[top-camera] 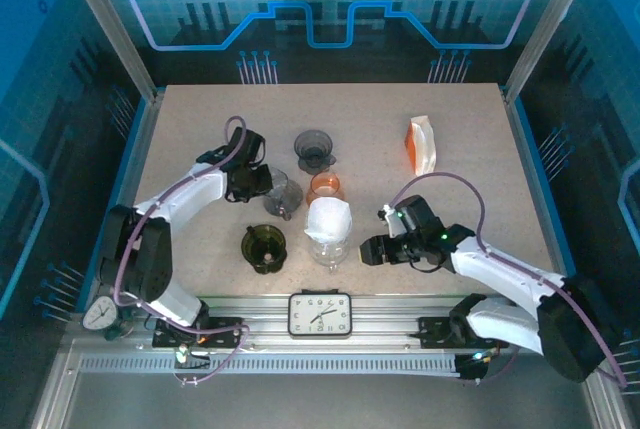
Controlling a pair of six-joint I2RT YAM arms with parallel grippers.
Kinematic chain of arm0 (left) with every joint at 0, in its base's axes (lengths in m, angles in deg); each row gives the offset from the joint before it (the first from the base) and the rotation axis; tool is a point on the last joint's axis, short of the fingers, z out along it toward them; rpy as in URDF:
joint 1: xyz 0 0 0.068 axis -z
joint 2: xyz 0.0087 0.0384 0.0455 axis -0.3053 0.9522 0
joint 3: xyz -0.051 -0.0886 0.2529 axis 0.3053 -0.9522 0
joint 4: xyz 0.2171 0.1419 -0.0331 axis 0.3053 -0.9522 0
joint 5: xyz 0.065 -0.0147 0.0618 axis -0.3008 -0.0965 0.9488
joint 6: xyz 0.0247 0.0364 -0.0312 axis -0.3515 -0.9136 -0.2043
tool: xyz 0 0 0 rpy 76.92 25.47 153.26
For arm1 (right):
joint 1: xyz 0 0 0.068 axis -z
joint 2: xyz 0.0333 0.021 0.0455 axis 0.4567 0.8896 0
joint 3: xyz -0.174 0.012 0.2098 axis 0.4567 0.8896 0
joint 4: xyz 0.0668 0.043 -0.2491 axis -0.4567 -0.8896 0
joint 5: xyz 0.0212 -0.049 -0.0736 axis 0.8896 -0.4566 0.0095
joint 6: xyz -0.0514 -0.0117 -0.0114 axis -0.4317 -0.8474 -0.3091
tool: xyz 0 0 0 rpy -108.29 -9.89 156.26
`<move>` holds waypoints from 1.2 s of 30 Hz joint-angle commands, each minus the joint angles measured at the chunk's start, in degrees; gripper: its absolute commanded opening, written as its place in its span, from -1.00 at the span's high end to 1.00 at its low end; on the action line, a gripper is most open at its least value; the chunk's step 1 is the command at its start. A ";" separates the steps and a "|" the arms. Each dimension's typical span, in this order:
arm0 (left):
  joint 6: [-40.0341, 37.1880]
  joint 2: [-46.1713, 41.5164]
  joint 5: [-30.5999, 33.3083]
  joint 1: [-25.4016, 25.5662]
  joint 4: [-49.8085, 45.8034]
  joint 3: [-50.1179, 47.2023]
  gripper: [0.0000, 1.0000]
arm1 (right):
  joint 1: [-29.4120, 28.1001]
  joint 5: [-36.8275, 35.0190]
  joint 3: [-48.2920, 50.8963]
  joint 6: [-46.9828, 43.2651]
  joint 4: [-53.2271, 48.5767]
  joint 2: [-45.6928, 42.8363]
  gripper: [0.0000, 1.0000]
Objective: Place the coffee filter in the dripper
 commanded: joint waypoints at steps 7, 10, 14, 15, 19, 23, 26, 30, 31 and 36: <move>0.88 -7.39 -3.08 -2.53 -3.00 -2.61 1.00 | -1.85 6.48 2.32 3.61 15.69 7.54 -0.20; 0.67 -8.69 -2.97 -3.59 -3.56 -2.70 1.00 | -3.16 6.91 1.98 4.12 17.61 9.21 -0.16; 0.35 -9.55 -2.90 -5.59 -4.15 -2.70 1.00 | -3.88 7.39 2.39 5.26 20.39 11.07 -0.13; 0.16 -9.77 -3.09 -6.02 -4.34 -2.78 1.00 | -4.10 7.38 2.34 5.52 21.00 11.55 -0.12; 0.21 -11.23 -3.36 -7.19 -4.38 -3.63 1.00 | -5.04 7.19 2.15 6.56 23.85 13.62 -0.09; 0.07 -12.61 -3.32 -7.64 -5.06 -4.40 1.00 | -5.42 6.89 1.89 8.09 27.72 15.82 -0.06; -0.05 -13.16 -3.12 -8.15 -5.31 -5.03 1.00 | -5.67 6.99 1.19 9.23 30.89 17.92 -0.05; 0.56 -14.18 -3.09 -9.31 -5.17 -6.28 1.00 | -6.27 6.78 -0.60 10.31 34.53 20.77 -0.04; 0.62 -14.44 -2.83 -9.48 -5.26 -6.53 1.00 | -6.43 6.57 -1.17 10.50 35.00 21.51 -0.04; 0.34 -14.58 -0.49 -11.43 -7.08 -6.48 1.00 | -6.76 6.19 -4.30 11.53 37.31 25.76 -0.01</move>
